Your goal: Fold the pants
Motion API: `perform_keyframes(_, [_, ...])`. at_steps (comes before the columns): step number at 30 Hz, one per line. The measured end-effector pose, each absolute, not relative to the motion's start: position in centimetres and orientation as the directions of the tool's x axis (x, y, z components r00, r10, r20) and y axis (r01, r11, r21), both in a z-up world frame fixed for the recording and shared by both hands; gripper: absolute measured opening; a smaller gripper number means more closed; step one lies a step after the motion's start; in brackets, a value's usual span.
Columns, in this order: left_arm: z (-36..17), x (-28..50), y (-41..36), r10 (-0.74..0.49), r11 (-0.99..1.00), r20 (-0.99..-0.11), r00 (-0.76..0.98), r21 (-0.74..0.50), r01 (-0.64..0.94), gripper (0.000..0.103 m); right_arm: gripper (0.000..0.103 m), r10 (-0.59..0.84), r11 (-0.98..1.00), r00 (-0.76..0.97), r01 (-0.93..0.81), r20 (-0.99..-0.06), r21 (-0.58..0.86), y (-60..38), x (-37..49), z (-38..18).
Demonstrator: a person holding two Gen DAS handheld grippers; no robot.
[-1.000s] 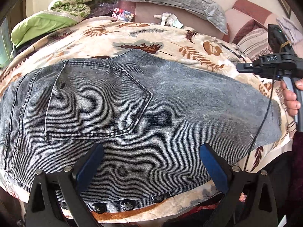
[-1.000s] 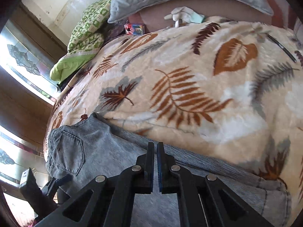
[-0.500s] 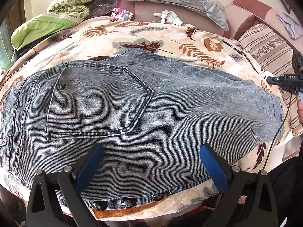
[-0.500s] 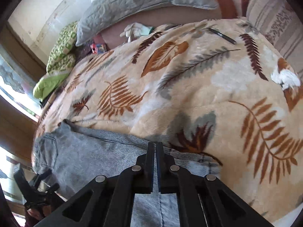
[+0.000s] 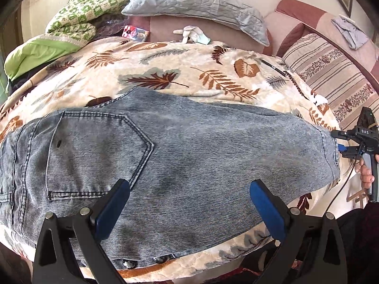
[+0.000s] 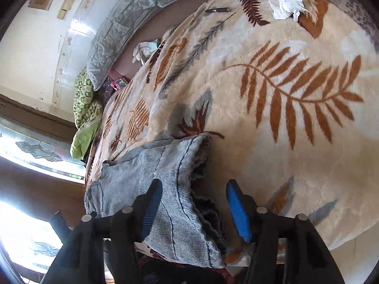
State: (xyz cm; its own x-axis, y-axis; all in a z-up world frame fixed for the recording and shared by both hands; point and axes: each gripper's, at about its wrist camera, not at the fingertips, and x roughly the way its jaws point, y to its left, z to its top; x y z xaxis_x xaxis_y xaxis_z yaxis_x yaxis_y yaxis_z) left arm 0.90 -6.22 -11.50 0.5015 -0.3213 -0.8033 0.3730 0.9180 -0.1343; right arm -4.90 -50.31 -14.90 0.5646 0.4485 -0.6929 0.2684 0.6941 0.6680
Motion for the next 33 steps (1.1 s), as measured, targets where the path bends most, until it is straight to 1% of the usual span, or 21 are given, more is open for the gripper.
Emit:
perform_keyframes(3, [-12.0, 0.8, -7.4, -0.331, 0.910, -0.817, 0.472, -0.144, 0.389, 0.101, 0.060, 0.372, 0.727, 0.550, 0.328, -0.748, 0.603, -49.2, -3.5, -16.0])
perform_keyframes(4, [-12.1, 0.6, -7.7, -0.337, 0.907, -0.819, 0.465, -0.149, 0.394, 0.101, 0.060, 0.401, 0.718, 0.546, 0.311, -0.736, 0.622, -48.8, -2.6, -16.4])
perform_keyframes(6, [-12.3, 0.2, -8.0, -0.339, 0.900, -0.823, 0.455, -0.144, 0.410, 0.101, 0.060, 0.481, 0.664, 0.549, 0.280, -0.683, 0.693, -48.6, -1.1, -17.2])
perform_keyframes(9, [-12.3, -0.4, -8.0, -0.329, 0.899, -0.827, 0.456, -0.126, 0.419, 0.101, 0.060, 0.544, 0.582, 0.577, 0.263, -0.609, 0.769, -48.9, 0.9, -18.7])
perform_keyframes(10, [-12.2, -0.4, -7.8, -0.328, 0.900, -0.826, 0.458, -0.126, 0.417, 0.101, 0.057, 0.554, 0.561, 0.589, 0.258, -0.589, 0.786, -49.0, 1.2, -19.0])
perform_keyframes(11, [-12.1, -0.4, -7.4, -0.326, 0.903, -0.825, 0.462, -0.127, 0.411, 0.101, 0.045, 0.552, 0.568, 0.591, 0.250, -0.588, 0.784, -48.8, 1.5, -18.9])
perform_keyframes(13, [-11.8, -0.3, -6.7, -0.322, 0.910, -0.822, 0.470, -0.132, 0.392, 0.101, 0.027, 0.518, 0.637, 0.590, 0.218, -0.620, 0.739, -47.7, 1.7, -17.9])
perform_keyframes(14, [-11.8, 0.0, -6.4, -0.322, 0.913, -0.821, 0.471, -0.139, 0.383, 0.101, 0.023, 0.482, 0.687, 0.605, 0.188, -0.634, 0.702, -46.9, 1.6, -16.9])
perform_keyframes(17, [-11.9, 0.6, -6.1, -0.318, 0.921, -0.822, 0.472, -0.151, 0.358, 0.101, 0.023, 0.358, 0.802, 0.696, 0.113, -0.622, 0.587, -45.4, 0.5, -13.5])
perform_keyframes(19, [-12.1, 0.7, -6.4, -0.318, 0.921, -0.825, 0.467, -0.151, 0.359, 0.101, 0.024, 0.245, 0.860, 0.716, 0.150, -0.653, 0.488, -45.1, 0.4, -12.6])
perform_keyframes(20, [-12.1, 0.6, -6.6, -0.317, 0.919, -0.826, 0.466, -0.147, 0.365, 0.101, 0.027, 0.215, 0.875, 0.701, 0.172, -0.680, 0.453, -45.0, 0.8, -13.0])
perform_keyframes(21, [-12.1, 0.5, -6.9, -0.315, 0.917, -0.826, 0.467, -0.138, 0.374, 0.101, 0.034, 0.194, 0.879, 0.664, 0.210, -0.722, 0.429, -45.1, 1.4, -13.9])
perform_keyframes(22, [-12.1, 0.4, -7.0, -0.311, 0.916, -0.826, 0.470, -0.127, 0.381, 0.101, 0.046, 0.168, 0.877, 0.614, 0.264, -0.772, 0.401, -45.5, 1.9, -14.9])
perform_keyframes(23, [-12.1, 0.3, -7.1, -0.303, 0.915, -0.825, 0.476, -0.114, 0.386, 0.101, 0.047, 0.141, 0.864, 0.577, 0.325, -0.805, 0.384, -46.2, 2.2, -15.7])
perform_keyframes(25, [-12.2, 0.4, -7.0, -0.284, 0.920, -0.824, 0.490, -0.090, 0.382, 0.101, 0.048, 0.156, 0.818, 0.616, 0.357, -0.772, 0.450, -48.1, 1.4, -15.2])
perform_keyframes(27, [-12.3, 0.8, -6.6, -0.259, 0.930, -0.828, 0.498, -0.074, 0.361, 0.101, 0.048, 0.069, 0.804, 0.668, 0.402, -0.741, 0.438, -49.4, -0.2, -13.6])
perform_keyframes(28, [-12.4, 1.0, -6.3, -0.244, 0.936, -0.828, 0.506, -0.065, 0.346, 0.101, 0.048, 0.040, 0.807, 0.705, 0.395, -0.708, 0.440, -49.7, -1.0, -12.7])
perform_keyframes(29, [-12.3, 1.3, -6.0, -0.231, 0.942, -0.826, 0.515, -0.057, 0.331, 0.101, 0.048, 0.039, 0.816, 0.738, 0.366, -0.674, 0.448, -49.6, -1.6, -11.9])
perform_keyframes(31, [-12.3, 1.8, -5.3, -0.212, 0.952, -0.820, 0.531, -0.051, 0.302, 0.101, 0.048, 0.080, 0.843, 0.769, 0.287, -0.634, 0.454, -48.6, -2.1, -10.6])
perform_keyframes(33, [-12.8, 2.5, -4.8, -0.160, 0.967, -0.829, 0.535, -0.024, 0.252, 0.101, 0.048, 0.118, 0.892, 0.765, 0.199, -0.633, 0.406, -45.8, -1.6, -9.7])
